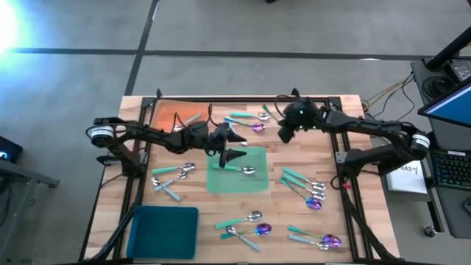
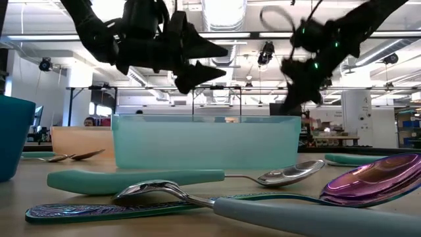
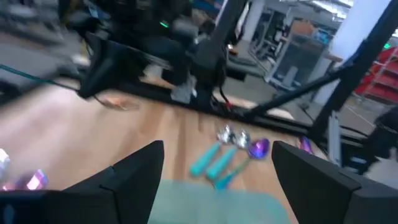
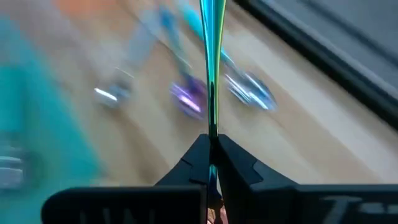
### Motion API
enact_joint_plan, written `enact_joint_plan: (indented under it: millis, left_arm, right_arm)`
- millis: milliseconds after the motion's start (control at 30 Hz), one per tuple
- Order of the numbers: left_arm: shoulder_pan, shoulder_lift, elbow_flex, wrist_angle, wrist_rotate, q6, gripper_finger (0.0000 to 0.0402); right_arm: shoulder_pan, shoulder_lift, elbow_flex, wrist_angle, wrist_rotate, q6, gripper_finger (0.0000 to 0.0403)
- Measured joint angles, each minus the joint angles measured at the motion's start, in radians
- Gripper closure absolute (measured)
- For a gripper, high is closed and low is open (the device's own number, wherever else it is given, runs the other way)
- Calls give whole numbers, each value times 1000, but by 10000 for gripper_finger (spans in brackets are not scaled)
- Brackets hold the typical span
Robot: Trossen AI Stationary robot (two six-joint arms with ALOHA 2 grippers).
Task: Sort silverware by color (type)
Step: Put the iridescent spoon into the blue bin
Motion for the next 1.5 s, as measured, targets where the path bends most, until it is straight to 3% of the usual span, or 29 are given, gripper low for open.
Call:
enact_joint_plan:
  millis: [367,833,1067,1500]
  left_arm:
    - [0,0,0,115,-159,142,119]
    - [-2,-1,0,265,-157,145,134]
    - [6,-1,0,285,-157,154,194]
    - [14,-1,0,292,-148,156,373]
  right_arm:
    - [295,-5,0,312,5,-88,394]
    - [351,13,0,369,8,-111,394]
    - [355,13,0,381,7,-139,394]
    - [355,12,1,380,13,-194,394]
